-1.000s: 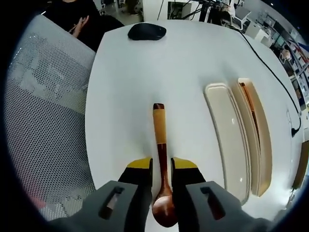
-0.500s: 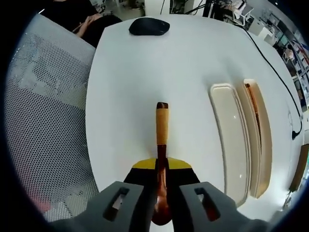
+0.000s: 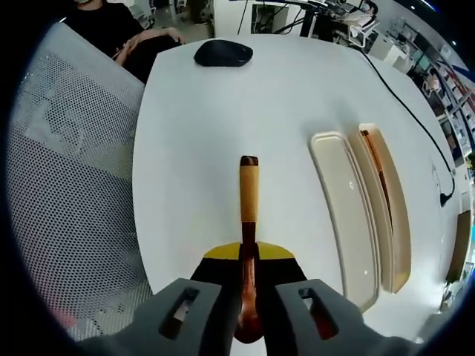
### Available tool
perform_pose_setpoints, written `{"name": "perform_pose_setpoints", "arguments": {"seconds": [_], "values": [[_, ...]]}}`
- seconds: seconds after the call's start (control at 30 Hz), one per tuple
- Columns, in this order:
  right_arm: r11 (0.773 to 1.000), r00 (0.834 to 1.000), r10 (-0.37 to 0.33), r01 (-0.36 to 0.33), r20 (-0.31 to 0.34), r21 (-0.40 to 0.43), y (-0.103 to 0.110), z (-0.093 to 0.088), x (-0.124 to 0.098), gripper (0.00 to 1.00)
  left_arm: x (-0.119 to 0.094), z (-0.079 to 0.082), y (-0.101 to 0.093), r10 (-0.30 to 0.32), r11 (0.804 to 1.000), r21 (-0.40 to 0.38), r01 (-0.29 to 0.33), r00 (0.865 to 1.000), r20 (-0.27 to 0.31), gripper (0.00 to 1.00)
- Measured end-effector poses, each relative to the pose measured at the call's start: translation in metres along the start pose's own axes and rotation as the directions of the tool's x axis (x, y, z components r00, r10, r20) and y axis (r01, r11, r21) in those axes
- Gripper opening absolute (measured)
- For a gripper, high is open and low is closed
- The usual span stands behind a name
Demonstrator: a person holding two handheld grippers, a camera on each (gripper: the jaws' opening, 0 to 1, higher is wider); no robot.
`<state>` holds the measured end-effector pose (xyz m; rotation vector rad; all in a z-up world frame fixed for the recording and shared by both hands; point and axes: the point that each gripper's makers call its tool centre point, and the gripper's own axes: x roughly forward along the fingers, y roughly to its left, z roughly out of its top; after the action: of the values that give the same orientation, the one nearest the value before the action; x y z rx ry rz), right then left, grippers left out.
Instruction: Arrange the utensils inside the cutlery case until each visible utensil rests in its matching compartment.
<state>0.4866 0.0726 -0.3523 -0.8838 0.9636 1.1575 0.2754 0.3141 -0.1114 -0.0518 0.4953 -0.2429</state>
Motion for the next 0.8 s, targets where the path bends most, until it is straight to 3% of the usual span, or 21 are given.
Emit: {"name": "perform_pose_setpoints", "arguments": {"seconds": [0.23,0.37,0.4,0.5,0.8], "values": [[0.999,0.999,-0.027,0.025,0.034,0.046,-0.004,0.007,-0.011,0.02,-0.001,-0.002,-0.001,-0.001,1.0,-0.003,0.001,1.0,0.003,0.74],[0.994,0.995,-0.089,0.085,0.053,0.073,-0.013,0.007,-0.02,0.01,-0.001,-0.003,0.0,0.0,1.0,-0.006,0.0,1.0,0.0,0.74],[0.984,0.989,-0.128,0.117,0.079,0.132,-0.02,0.008,-0.024,0.01,-0.002,-0.002,0.0,-0.001,1.0,-0.004,0.001,1.0,0.002,0.73],[0.979,0.986,-0.134,0.115,0.101,0.17,-0.021,0.004,-0.029,0.01,-0.002,0.004,0.0,-0.004,1.0,-0.023,0.004,1.0,0.024,0.74],[0.965,0.98,-0.164,0.136,0.112,0.224,-0.029,-0.006,-0.042,0.01,0.001,0.0,-0.003,-0.009,1.0,-0.014,0.009,1.0,0.014,0.73]]}}
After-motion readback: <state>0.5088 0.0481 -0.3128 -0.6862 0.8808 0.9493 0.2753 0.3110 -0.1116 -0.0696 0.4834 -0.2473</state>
